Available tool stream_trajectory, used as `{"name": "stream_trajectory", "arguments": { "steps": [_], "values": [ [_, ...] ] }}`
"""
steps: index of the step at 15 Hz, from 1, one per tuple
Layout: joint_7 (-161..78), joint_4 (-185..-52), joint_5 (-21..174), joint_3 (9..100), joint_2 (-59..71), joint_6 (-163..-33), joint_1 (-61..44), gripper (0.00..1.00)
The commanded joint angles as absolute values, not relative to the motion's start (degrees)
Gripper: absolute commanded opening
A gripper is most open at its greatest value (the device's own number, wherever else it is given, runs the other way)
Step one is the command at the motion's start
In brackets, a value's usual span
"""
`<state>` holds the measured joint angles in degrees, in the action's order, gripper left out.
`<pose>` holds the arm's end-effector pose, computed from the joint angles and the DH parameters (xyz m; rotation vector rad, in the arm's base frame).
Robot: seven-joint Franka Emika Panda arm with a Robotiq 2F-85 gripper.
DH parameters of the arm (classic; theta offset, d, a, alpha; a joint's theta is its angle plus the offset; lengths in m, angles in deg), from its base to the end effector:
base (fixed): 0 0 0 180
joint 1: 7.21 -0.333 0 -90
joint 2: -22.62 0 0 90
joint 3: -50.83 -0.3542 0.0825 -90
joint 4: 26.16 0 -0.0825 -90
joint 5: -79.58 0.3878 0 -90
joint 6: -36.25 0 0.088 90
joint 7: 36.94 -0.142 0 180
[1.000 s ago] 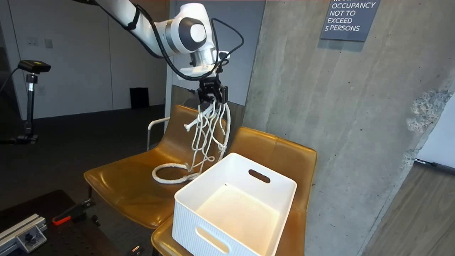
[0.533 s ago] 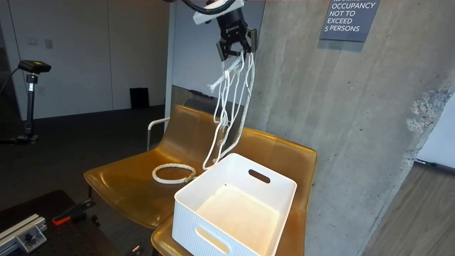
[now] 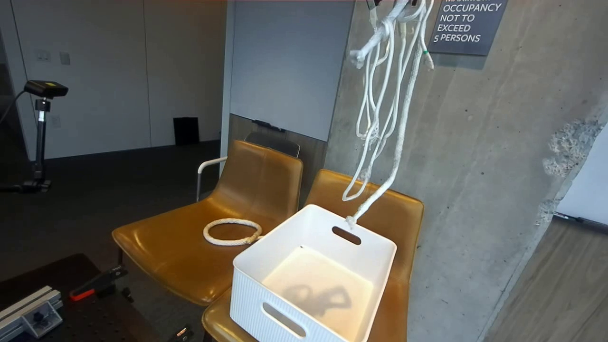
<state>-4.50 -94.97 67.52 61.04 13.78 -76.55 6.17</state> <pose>0.5923 -0.2662 0.7724 2.5720 0.2388 0.5760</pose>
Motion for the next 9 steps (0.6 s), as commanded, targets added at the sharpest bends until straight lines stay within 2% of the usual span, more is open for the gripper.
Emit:
{"name": "stream_trajectory", "arguments": {
  "steps": [1, 9],
  "values": [
    [2.11, -89.13, 72.39, 62.31, 8.35, -75.22, 10.12, 0.00],
    [3.25, -94.47, 75.71, 60.00, 1.78, -76.48, 10.81, 0.00]
  ]
}}
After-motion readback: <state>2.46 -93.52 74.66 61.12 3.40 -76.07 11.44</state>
